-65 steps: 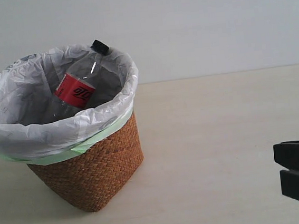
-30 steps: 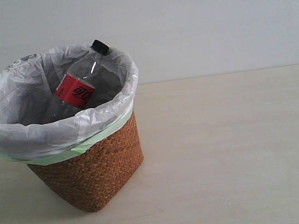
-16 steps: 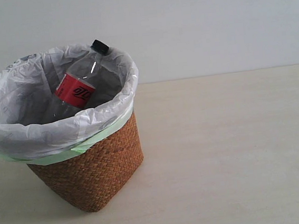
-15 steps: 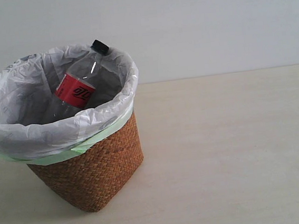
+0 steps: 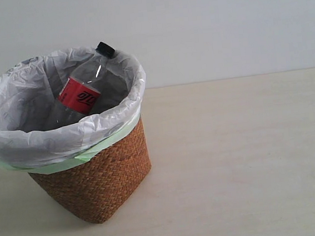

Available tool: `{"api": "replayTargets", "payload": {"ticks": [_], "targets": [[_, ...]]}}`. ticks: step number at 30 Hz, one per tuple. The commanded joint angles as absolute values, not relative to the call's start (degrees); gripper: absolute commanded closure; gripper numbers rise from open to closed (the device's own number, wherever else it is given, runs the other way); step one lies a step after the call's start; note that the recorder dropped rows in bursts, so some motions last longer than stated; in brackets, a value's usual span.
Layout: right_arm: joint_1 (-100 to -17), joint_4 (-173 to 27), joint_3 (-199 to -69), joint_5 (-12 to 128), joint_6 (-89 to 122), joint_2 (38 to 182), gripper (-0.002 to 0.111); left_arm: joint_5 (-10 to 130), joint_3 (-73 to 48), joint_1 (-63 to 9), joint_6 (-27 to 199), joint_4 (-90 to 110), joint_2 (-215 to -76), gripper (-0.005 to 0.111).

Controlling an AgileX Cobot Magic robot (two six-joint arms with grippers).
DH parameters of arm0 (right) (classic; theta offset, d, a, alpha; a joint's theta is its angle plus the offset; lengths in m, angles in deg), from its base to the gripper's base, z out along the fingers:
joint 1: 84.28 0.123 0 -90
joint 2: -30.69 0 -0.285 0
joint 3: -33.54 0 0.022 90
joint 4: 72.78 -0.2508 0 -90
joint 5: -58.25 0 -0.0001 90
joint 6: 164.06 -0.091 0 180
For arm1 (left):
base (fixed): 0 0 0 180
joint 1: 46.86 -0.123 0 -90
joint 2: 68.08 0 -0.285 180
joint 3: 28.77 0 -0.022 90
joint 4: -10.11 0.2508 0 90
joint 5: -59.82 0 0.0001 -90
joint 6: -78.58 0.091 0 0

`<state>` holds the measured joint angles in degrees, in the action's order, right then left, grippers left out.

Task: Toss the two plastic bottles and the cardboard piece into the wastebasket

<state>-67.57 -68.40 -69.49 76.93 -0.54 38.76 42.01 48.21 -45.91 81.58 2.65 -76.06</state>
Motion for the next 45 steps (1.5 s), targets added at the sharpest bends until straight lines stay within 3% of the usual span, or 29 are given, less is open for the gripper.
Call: {"api": "replayTargets", "payload": {"ticks": [1,8,13,45], "targets": [[-67.8,-66.7,-69.2,78.4,0.5,38.5,0.107,42.1,48.4,-45.9,81.1,2.8,-75.9,0.103],[-68.1,-65.9,-69.2,79.2,3.7,38.5,0.107,42.1,48.4,-45.9,81.1,2.8,-75.9,0.103],[-74.0,-66.0,-69.2,79.5,3.0,38.5,0.107,42.1,48.4,-45.9,81.1,2.8,-75.9,0.103],[-73.3,-66.0,-69.2,79.5,3.0,38.5,0.107,42.1,48.4,-45.9,81.1,2.8,-75.9,0.103]]}}
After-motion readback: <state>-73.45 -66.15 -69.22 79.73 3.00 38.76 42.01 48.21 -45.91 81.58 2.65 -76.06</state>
